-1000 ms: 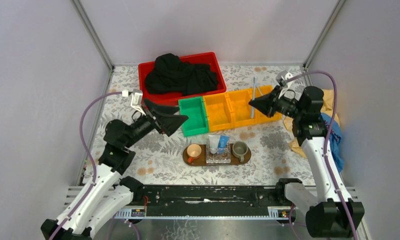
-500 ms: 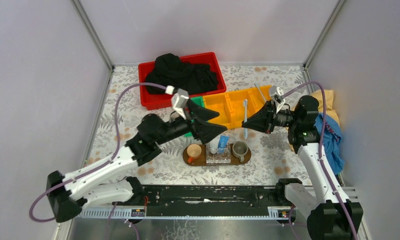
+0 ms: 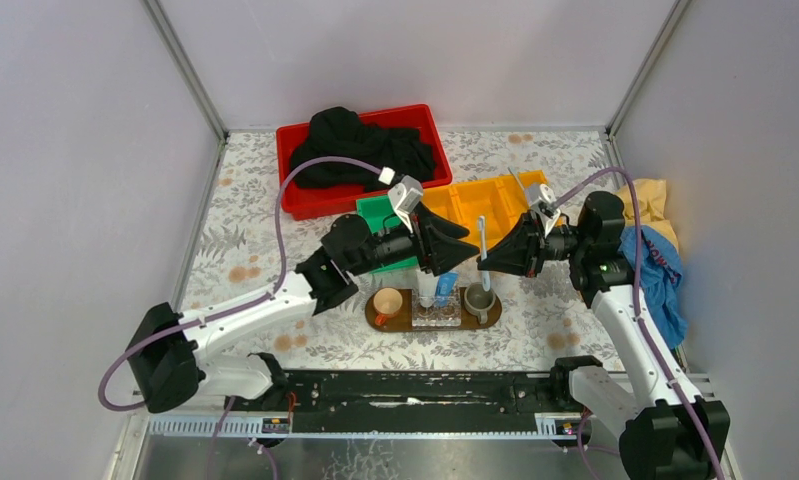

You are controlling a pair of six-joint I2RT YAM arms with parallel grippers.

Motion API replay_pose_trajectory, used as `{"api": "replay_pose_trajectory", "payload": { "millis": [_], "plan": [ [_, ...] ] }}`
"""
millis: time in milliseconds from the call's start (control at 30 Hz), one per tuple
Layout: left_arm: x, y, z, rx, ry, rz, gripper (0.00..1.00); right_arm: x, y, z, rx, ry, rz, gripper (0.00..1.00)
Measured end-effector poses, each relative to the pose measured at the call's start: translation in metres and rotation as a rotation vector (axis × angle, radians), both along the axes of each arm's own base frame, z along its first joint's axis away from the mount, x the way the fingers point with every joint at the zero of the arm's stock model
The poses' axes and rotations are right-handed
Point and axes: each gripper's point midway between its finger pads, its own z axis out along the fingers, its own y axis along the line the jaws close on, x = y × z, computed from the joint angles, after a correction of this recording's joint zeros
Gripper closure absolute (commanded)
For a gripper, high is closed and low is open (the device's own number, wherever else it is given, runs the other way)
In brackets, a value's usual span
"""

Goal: Prepare toiletry sets of a toothbrush and toothpaste on the tray

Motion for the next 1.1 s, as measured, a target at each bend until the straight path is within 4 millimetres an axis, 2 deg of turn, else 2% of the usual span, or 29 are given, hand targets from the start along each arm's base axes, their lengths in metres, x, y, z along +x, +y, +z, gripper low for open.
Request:
{"api": "replay_pose_trajectory", "payload": {
  "millis": [233,433,500,567,600,667,700,733,800,833,900,1100],
  "plan": [
    [0.0,-0.014,-0.004,-0.019,0.0,-0.046,0.58,-0.001,0.004,-0.005,-0.003,0.013,0.021,1.0],
    [0.0,-0.022,-0.003,-0.04,0.008,-0.079,0.64,-0.002,0.005,-0.005,-0.003,0.012,0.029,1.0],
    [-0.002,-0.023,-0.001,-0.053,0.007,-0.092,0.76,-0.003,0.006,-0.006,-0.003,0.012,0.036,1.0],
    [-0.003,-0.024,0.003,-0.068,0.007,-0.101,0.98,-0.005,0.006,-0.006,-0.001,0.011,0.049,1.0],
    [-0.003,-0.025,0.004,-0.072,0.005,-0.103,1.0,-0.006,0.006,-0.006,0.0,0.011,0.056,0.98],
    [-0.003,-0.025,0.003,-0.074,0.0,-0.107,1.0,-0.008,0.006,-0.006,0.001,0.019,0.063,0.82],
    [-0.003,-0.026,0.003,-0.073,-0.002,-0.11,1.0,-0.008,0.006,-0.006,0.0,0.025,0.063,0.68],
    [-0.004,-0.026,0.003,-0.072,-0.002,-0.114,1.0,-0.009,0.006,-0.007,-0.001,0.032,0.062,0.49],
    [-0.004,-0.025,0.003,-0.072,-0.004,-0.116,1.0,-0.009,0.006,-0.007,-0.001,0.031,0.061,0.16],
    [-0.005,-0.024,0.004,-0.073,-0.009,-0.116,1.0,-0.009,0.006,-0.007,-0.002,0.036,0.06,0.08],
    [-0.011,-0.018,0.006,-0.075,-0.029,-0.118,1.0,-0.01,0.006,-0.007,-0.002,0.021,0.058,0.0],
    [-0.042,0.027,0.019,-0.083,-0.121,-0.102,1.0,-0.011,0.0,-0.01,-0.005,-0.022,0.031,0.0]
  ]
}}
